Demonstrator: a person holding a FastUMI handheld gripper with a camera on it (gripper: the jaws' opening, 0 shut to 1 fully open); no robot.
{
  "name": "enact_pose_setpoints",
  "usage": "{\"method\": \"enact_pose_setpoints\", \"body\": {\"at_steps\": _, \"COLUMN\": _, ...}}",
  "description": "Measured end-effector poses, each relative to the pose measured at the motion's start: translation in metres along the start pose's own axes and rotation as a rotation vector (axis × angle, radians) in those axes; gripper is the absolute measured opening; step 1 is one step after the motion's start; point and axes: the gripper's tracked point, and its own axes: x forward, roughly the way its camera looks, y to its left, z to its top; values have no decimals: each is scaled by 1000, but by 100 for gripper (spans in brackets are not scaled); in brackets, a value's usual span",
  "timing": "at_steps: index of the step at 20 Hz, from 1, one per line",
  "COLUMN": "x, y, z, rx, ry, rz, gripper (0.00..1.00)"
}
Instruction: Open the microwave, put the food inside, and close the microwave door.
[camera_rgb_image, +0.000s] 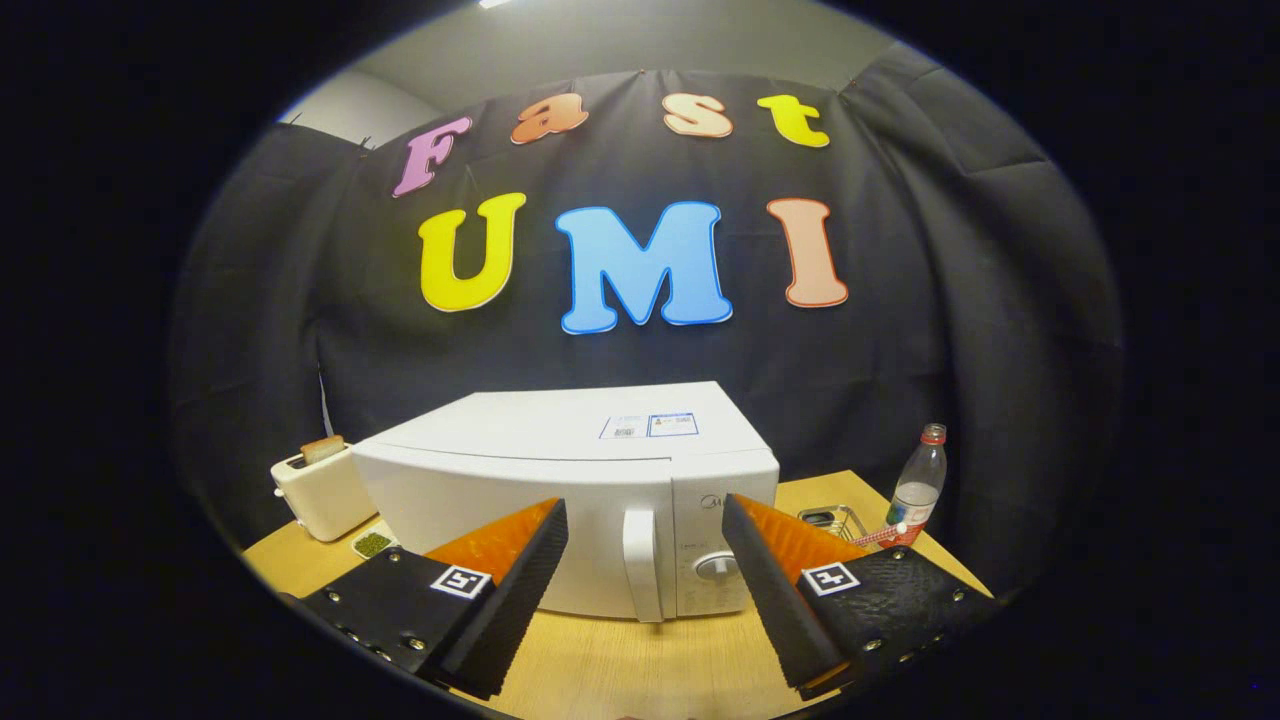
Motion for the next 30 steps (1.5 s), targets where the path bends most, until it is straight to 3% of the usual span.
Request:
{"method": "enact_pose_setpoints", "body": {"at_steps": 3, "x": 21, "y": -2, "z": -22, "rx": -10, "ry": 49, "rz": 7, "gripper": 97}}
{"method": "enact_pose_setpoints", "body": {"at_steps": 6, "x": 37, "y": -6, "z": -40, "rx": -20, "ry": 88, "rz": 8, "gripper": 88}}
{"method": "enact_pose_setpoints", "body": {"at_steps": 9, "x": 47, "y": -6, "z": -56, "rx": -15, "ry": 135, "rz": 11, "gripper": 87}}
{"method": "enact_pose_setpoints", "body": {"at_steps": 11, "x": 49, "y": -1, "z": -59, "rx": -20, "ry": 135, "rz": 26, "gripper": 52}}
{"method": "enact_pose_setpoints", "body": {"at_steps": 13, "x": 53, "y": 5, "z": -60, "rx": -36, "ry": 135, "rz": 37, "gripper": 52}}
{"method": "enact_pose_setpoints", "body": {"at_steps": 14, "x": 55, "y": 6, "z": -62, "rx": -52, "ry": 132, "rz": 38, "gripper": 34}}
{"method": "enact_pose_setpoints", "body": {"at_steps": 18, "x": 51, "y": 5, "z": -61, "rx": -82, "ry": 154, "rz": 34, "gripper": 15}}
{"method": "enact_pose_setpoints", "body": {"at_steps": 23, "x": 20, "y": 13, "z": -65, "rx": -131, "ry": 176, "rz": 49, "gripper": 14}}
{"method": "enact_pose_setpoints", "body": {"at_steps": 30, "x": -33, "y": 35, "z": -78, "rx": -80, "ry": 249, "rz": 60, "gripper": 17}}
